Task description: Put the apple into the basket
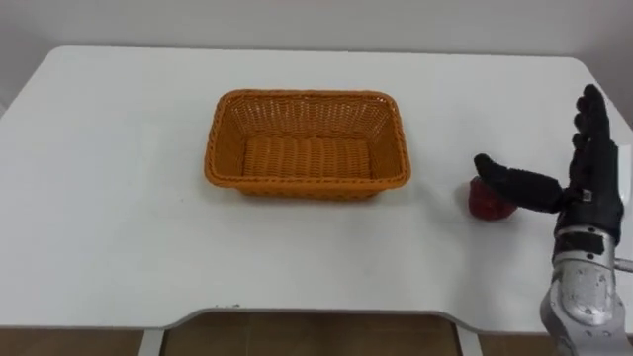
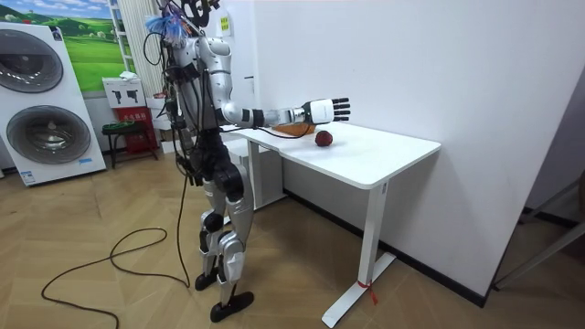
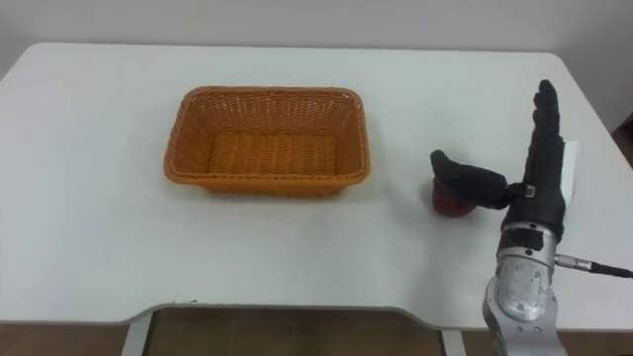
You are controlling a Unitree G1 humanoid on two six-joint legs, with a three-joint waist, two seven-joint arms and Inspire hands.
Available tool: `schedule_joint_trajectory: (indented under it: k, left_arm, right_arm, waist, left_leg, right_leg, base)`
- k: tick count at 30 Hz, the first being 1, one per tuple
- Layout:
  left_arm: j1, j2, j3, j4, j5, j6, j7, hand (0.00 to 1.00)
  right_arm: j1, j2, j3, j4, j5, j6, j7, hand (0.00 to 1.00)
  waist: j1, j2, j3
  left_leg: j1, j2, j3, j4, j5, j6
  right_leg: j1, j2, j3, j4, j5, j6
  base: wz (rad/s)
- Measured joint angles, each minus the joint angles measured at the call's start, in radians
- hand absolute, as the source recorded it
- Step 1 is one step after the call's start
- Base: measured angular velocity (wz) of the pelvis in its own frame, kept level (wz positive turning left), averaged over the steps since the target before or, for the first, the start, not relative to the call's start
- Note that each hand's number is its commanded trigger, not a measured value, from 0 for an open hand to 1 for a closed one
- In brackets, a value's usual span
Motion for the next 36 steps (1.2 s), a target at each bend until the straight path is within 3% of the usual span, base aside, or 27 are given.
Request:
schedule_joint_trajectory:
  k: [4, 15, 17, 21, 25, 26, 27, 28, 29, 36]
  left_arm:
    - [-0.003, 0.0, 0.0, 0.0, 0.002, 0.0, -0.017, 0.0]
    - [-0.007, -0.006, 0.0, 0.003, 0.028, 0.003, -0.027, 0.0]
    - [-0.006, -0.006, 0.0, 0.002, 0.028, 0.008, -0.027, 0.0]
    - [-0.007, -0.007, 0.0, 0.001, 0.028, 0.016, -0.028, 0.0]
    - [-0.01, -0.007, 0.004, -0.001, 0.028, 0.015, -0.027, 0.0]
    - [-0.012, -0.007, 0.002, -0.002, 0.027, 0.015, -0.027, 0.0]
    - [-0.014, -0.007, 0.002, -0.004, 0.027, 0.015, -0.027, 0.0]
    - [-0.013, -0.006, 0.002, -0.004, 0.023, 0.015, -0.027, 0.0]
    - [-0.014, -0.005, 0.002, -0.004, 0.022, 0.015, -0.025, 0.0]
    - [-0.013, -0.004, 0.002, -0.005, 0.022, 0.015, -0.022, 0.0]
  right_arm:
    - [0.0, 0.0, 0.005, 0.005, -0.061, 0.0, 0.043, 0.0]
    - [0.002, 0.001, 0.071, 0.097, -0.077, 0.006, 0.087, 0.0]
    - [0.001, -0.003, 0.07, 0.1, -0.084, 0.007, 0.094, 0.0]
    - [0.001, -0.003, 0.07, 0.127, -0.103, 0.006, 0.095, 0.0]
    - [0.004, -0.002, 0.063, 0.205, -0.103, 0.02, 0.106, 0.0]
    - [0.012, 0.0, 0.065, 0.22, -0.101, 0.033, 0.115, 0.13]
    - [0.012, 0.0, 0.068, 0.232, -0.101, 0.033, 0.116, 0.52]
    - [0.012, 0.0, 0.071, 0.243, -0.098, 0.019, 0.115, 0.65]
    - [0.012, -0.001, 0.071, 0.251, -0.097, 0.016, 0.114, 1.0]
    - [0.0, -0.006, 0.047, 0.289, -0.1, 0.007, 0.088, 1.0]
  waist:
    - [0.001, 0.005, 0.0043]
    - [0.009, 0.009, 0.0042]
    - [0.008, 0.012, 0.0031]
    - [0.005, 0.018, -0.0076]
    - [0.003, 0.016, -0.0074]
    - [0.004, 0.016, -0.0071]
    - [0.004, 0.016, -0.0068]
    - [0.002, 0.017, -0.0069]
    - [0.001, 0.017, -0.0071]
    - [0.001, 0.007, -0.0107]
  left_leg:
    - [-0.005, 0.0, -0.001, -0.001, 0.0, 0.0]
    - [0.002, 0.0, -0.002, -0.001, 0.0, 0.0]
    - [0.001, 0.0, -0.004, -0.001, 0.0, 0.0]
    - [0.004, 0.0, -0.008, 0.001, 0.0, 0.0]
    - [0.015, 0.0, -0.014, -0.001, 0.0, -0.001]
    - [0.014, 0.0, -0.014, -0.001, 0.0, -0.001]
    - [0.013, 0.001, -0.014, -0.001, 0.0, -0.001]
    - [0.012, 0.001, -0.014, 0.0, 0.0, -0.001]
    - [0.011, 0.001, -0.015, 0.0, 0.0, -0.001]
    - [0.02, 0.001, -0.015, 0.001, -0.001, -0.001]
  right_leg:
    - [0.0, 0.0, -0.003, 0.001, 0.0, 0.0]
    - [0.007, -0.002, -0.016, -0.002, 0.0, 0.0]
    - [0.01, -0.002, -0.021, -0.004, 0.0, 0.0]
    - [0.024, -0.001, -0.027, -0.017, 0.001, -0.002]
    - [0.037, -0.002, -0.034, -0.017, 0.002, -0.002]
    - [0.037, -0.002, -0.035, -0.017, 0.002, -0.002]
    - [0.036, -0.002, -0.036, -0.016, 0.002, -0.002]
    - [0.036, -0.003, -0.036, -0.016, 0.002, -0.002]
    - [0.037, -0.002, -0.037, -0.016, 0.002, -0.002]
    - [0.046, -0.002, -0.039, -0.017, 0.002, -0.002]
  base:
    - [0.01]
    - [0.01]
    - [0.02]
    - [0.04]
    - [0.04]
    - [0.0]
    - [0.0]
    - [0.0]
    - [0.0]
    - [0.0]
